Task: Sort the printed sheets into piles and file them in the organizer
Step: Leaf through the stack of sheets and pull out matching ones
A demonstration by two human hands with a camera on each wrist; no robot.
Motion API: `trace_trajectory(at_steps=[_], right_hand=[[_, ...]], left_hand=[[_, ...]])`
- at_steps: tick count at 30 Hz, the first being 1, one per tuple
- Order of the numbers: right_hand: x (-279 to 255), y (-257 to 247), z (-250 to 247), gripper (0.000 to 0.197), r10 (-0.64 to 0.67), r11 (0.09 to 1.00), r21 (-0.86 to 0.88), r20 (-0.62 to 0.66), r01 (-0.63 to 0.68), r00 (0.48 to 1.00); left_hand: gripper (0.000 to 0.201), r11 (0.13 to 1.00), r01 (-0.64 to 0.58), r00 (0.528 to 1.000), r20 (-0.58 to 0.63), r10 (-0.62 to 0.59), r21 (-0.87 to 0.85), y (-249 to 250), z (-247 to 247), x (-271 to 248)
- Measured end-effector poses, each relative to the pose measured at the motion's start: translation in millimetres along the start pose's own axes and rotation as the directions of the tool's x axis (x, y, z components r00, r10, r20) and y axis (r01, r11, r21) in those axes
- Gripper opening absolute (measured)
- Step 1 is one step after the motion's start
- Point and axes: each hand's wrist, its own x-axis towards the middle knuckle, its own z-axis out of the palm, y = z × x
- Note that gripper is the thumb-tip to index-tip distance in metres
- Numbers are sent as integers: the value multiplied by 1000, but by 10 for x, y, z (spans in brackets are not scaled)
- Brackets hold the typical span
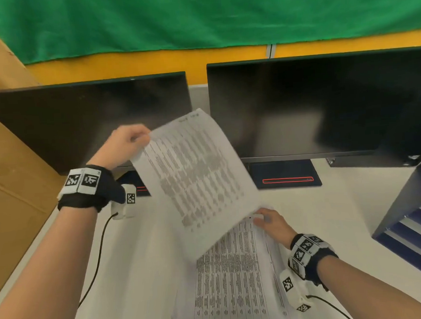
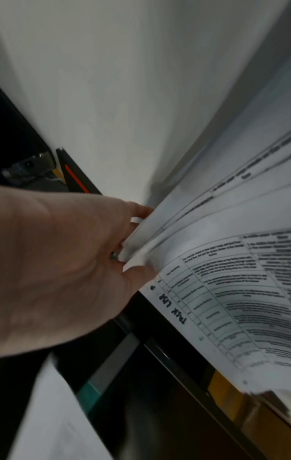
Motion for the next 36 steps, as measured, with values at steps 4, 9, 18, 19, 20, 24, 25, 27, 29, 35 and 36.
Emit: trace_trajectory(at_steps=[4, 9, 18, 19, 20, 24, 25, 27, 29, 35, 36], right_hand=[[-36, -82, -65, 24, 81, 980, 183, 16, -82, 997], [-20, -52, -62, 45, 173, 929, 329, 16, -168, 985], [-172, -241, -166, 48, 96, 962, 244, 134, -126, 986], [-179, -220, -174, 43, 38, 987, 153, 126, -57, 991], [-179, -188, -164, 33, -15, 1000, 12, 107, 14, 994], [-230, -131, -85, 11, -226, 883, -409, 55, 229, 973], [-257, -124, -63, 14, -281, 835, -472, 77, 283, 957], [-303, -87, -8, 17, -377, 727, -573, 126, 377, 918], [-351, -48, 34, 18, -425, 673, -605, 154, 425, 892], [-422, 5, 78, 15, -478, 620, -652, 127, 436, 869], [-419, 4, 84, 16, -474, 635, -640, 119, 432, 873]], left_hand=[[18, 994, -21, 958, 286, -12, 112, -140, 635, -143], [21, 990, -53, 925, 381, 0, 128, -185, 1722, -401], [14, 986, 2, 950, 307, -54, 166, -80, 2406, -600], [13, 986, 14, 948, 311, -65, 163, -74, 2409, -592], [12, 987, 20, 949, 308, -69, 159, -57, 2399, -581], [25, 985, -27, 990, 142, 2, 172, 9, 2387, -468], [24, 983, -29, 995, 98, 11, 182, 18, 2390, -424], [18, 981, -21, 995, 100, 1, 191, 20, 2396, -339], [21, 972, -48, 980, 199, 1, 230, 14, 2407, -275], [18, 903, -178, 912, 409, 3, 391, 32, 2449, -235], [15, 885, -212, 917, 398, 33, 414, 33, 2452, -244]])
